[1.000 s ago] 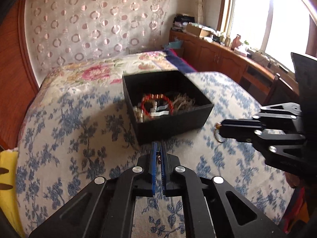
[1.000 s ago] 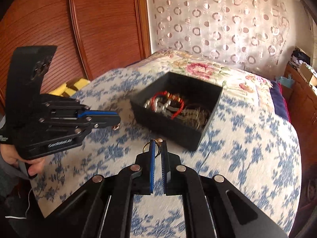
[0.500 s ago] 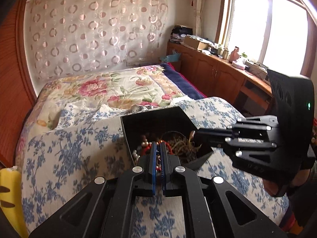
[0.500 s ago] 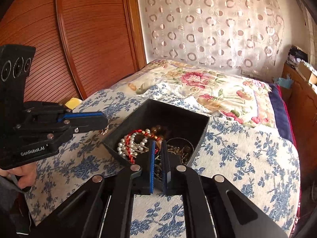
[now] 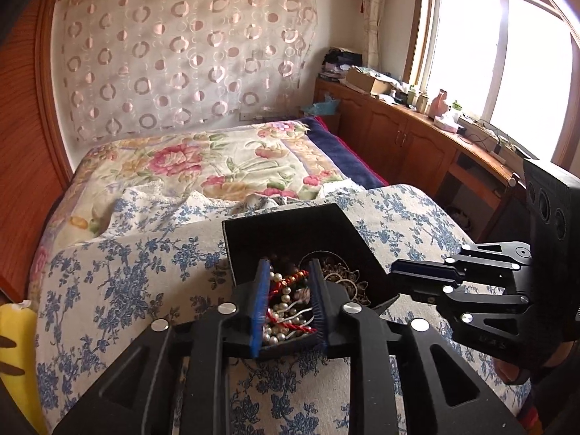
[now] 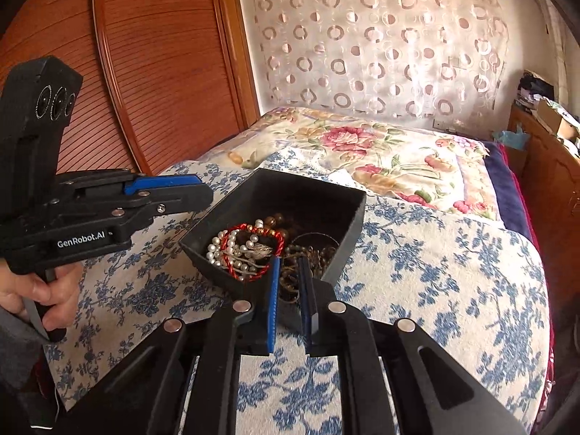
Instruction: Organize jewelry
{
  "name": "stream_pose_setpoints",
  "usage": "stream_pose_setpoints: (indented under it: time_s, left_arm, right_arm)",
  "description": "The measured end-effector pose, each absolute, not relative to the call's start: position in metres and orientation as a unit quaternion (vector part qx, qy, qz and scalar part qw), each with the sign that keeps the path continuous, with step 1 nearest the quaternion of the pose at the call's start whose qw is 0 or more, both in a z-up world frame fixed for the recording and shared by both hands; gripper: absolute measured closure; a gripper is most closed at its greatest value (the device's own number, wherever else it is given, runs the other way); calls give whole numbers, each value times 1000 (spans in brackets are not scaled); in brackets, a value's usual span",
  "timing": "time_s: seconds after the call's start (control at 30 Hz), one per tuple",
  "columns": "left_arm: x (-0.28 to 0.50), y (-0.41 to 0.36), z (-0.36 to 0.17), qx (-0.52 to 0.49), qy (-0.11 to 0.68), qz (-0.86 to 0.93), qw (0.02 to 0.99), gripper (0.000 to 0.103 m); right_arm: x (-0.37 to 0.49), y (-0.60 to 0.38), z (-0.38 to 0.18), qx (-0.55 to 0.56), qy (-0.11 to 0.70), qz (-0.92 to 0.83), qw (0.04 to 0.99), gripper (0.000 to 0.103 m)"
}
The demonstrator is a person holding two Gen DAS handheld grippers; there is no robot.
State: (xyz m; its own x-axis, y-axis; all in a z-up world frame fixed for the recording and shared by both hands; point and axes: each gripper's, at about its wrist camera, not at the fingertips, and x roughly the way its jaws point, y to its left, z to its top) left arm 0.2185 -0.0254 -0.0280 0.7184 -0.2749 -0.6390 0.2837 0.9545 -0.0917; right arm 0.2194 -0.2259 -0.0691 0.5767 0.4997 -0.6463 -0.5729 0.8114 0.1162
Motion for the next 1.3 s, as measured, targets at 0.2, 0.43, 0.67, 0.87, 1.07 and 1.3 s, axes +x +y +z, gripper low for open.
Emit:
stream_pose_setpoints:
  time_s: [0.2,0.43,0.67,0.87,1.07,1.3]
  left_arm:
    - [188,-21,-16,11,323,-133,937,40]
    - [141,-19,2,22,291,-99,951,8]
    - [99,-18,11,26,277,-72,958,7]
    - [75,-15,12,26,276,-44,960,7]
    - [67,-6,7,10,282,-28,959,7]
    - [67,-1,5,7,284,-19,958,7]
  right_arm:
    - [191,-237,-58,-39,328,283,900,79]
    - [148,-251,-31,-20,286,245,926,42]
    - [104,-266,-9,-1,246,196,949,10]
    - [81,-277,-7,4,241,171,955,2]
    - [75,-279,-8,5,238,160,958,2]
    - [76,-277,-15,7,244,155,957,2]
